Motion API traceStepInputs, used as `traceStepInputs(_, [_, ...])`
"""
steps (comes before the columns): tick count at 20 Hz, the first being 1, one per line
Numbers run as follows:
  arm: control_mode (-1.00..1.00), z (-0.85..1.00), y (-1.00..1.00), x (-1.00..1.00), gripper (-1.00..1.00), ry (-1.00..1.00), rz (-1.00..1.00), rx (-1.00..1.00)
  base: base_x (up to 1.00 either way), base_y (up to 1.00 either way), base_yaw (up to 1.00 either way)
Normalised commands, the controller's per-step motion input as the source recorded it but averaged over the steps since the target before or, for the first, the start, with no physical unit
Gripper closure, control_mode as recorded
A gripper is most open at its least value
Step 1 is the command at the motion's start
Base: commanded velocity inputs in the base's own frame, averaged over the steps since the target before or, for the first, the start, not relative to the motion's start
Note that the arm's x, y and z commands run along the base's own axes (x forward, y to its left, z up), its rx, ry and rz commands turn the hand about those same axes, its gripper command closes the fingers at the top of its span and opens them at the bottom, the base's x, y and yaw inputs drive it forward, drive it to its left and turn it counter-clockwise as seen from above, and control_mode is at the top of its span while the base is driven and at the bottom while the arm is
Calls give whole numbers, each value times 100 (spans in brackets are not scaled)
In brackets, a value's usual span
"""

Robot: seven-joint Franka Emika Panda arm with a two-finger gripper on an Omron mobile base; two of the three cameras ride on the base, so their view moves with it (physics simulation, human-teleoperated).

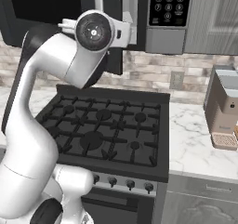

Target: Retrieve the reheated potato from the microwave, then place the potato, cheese, and condiment on the cutting board.

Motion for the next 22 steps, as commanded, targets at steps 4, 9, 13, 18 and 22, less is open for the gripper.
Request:
traceStepInputs(4, [-100, 6, 29, -72, 100, 0, 0, 11, 0, 0, 0])
traceStepInputs(9, [-100, 11, 31, -69, 100, 0, -1, 10, 0, 0, 0])
traceStepInputs(13, [-100, 15, 33, -64, 100, 5, 0, 7, 0, 0, 0])
traceStepInputs(18, [-100, 14, 37, -57, 100, 14, 0, 1, 0, 0, 0])
traceStepInputs(22, [-100, 5, 42, -56, 100, 17, 0, 0, 0, 0, 0])
